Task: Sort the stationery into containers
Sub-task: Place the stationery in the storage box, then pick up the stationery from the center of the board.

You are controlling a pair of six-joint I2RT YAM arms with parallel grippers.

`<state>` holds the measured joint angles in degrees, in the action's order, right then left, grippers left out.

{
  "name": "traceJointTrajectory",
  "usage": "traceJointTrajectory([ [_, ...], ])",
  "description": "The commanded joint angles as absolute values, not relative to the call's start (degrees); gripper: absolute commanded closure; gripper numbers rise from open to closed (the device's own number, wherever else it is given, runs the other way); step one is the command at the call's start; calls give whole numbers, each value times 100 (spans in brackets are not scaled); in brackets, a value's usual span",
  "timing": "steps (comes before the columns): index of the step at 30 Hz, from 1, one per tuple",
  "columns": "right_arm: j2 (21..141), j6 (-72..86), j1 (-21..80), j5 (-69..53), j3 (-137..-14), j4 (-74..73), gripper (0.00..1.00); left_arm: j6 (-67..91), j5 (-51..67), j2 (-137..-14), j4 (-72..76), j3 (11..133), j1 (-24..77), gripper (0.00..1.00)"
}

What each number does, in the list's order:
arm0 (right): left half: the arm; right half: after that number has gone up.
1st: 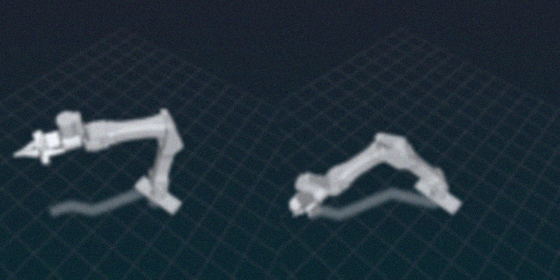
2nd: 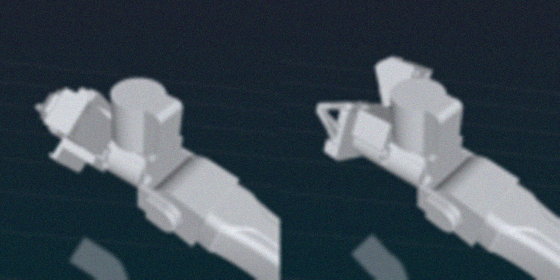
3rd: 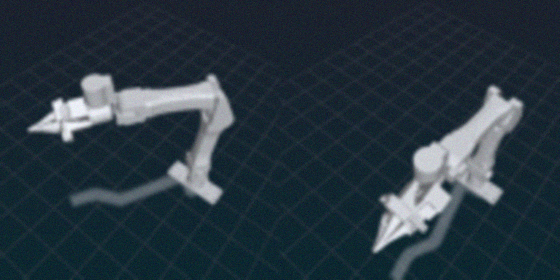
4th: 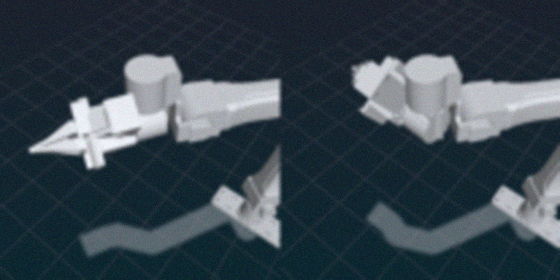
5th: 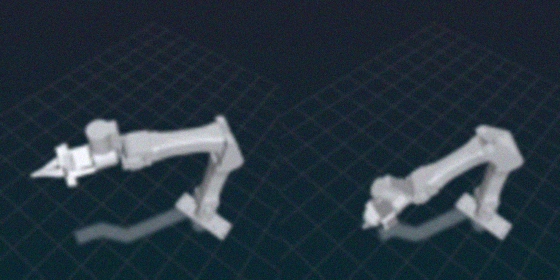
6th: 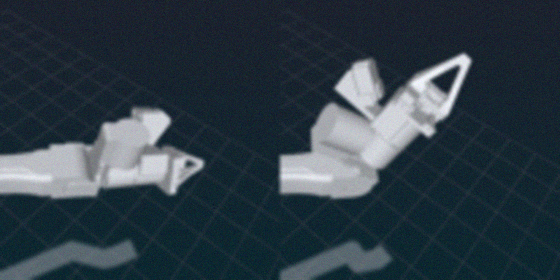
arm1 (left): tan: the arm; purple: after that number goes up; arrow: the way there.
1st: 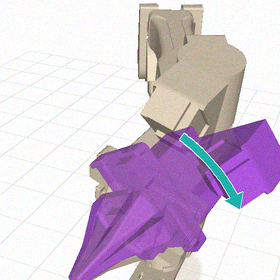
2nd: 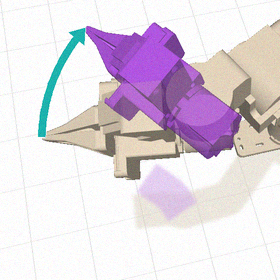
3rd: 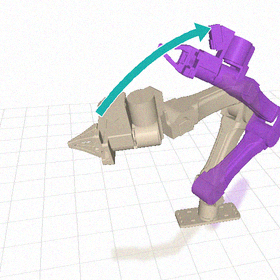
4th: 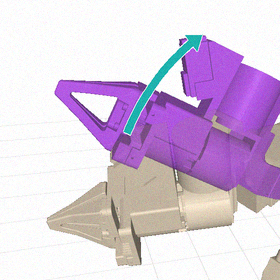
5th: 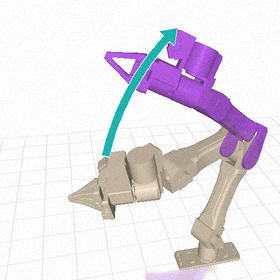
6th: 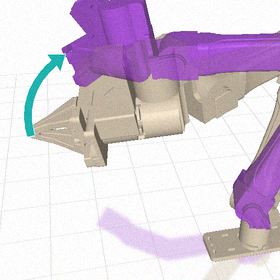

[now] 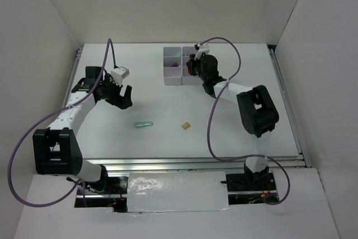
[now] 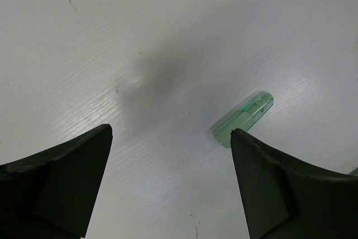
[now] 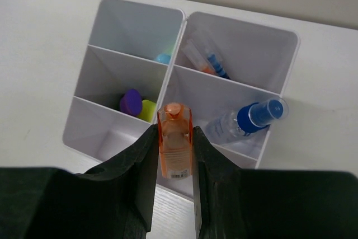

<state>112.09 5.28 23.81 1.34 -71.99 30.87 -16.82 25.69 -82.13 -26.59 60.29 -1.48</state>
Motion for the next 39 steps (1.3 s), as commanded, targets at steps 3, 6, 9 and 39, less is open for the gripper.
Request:
traceJointTrajectory([
  [3, 11338, 343, 2417, 589, -7277, 3533, 100, -2048, 2558, -8025, -2751, 6065, -185, 1],
  [6, 11373, 325, 2435, 624, -7347, 3490, 89, -2179, 2610, -8085, -2847, 6073, -141, 1],
  [9, 11452, 387, 2452, 729, -7531, 3296, 79, -2530, 2532, -8191, -3093, 6143, -53, 1],
  [39, 8702, 1064, 1363, 62, -6874, 1301, 50, -3296, 870, -10388, -5017, 7707, 2548, 8],
])
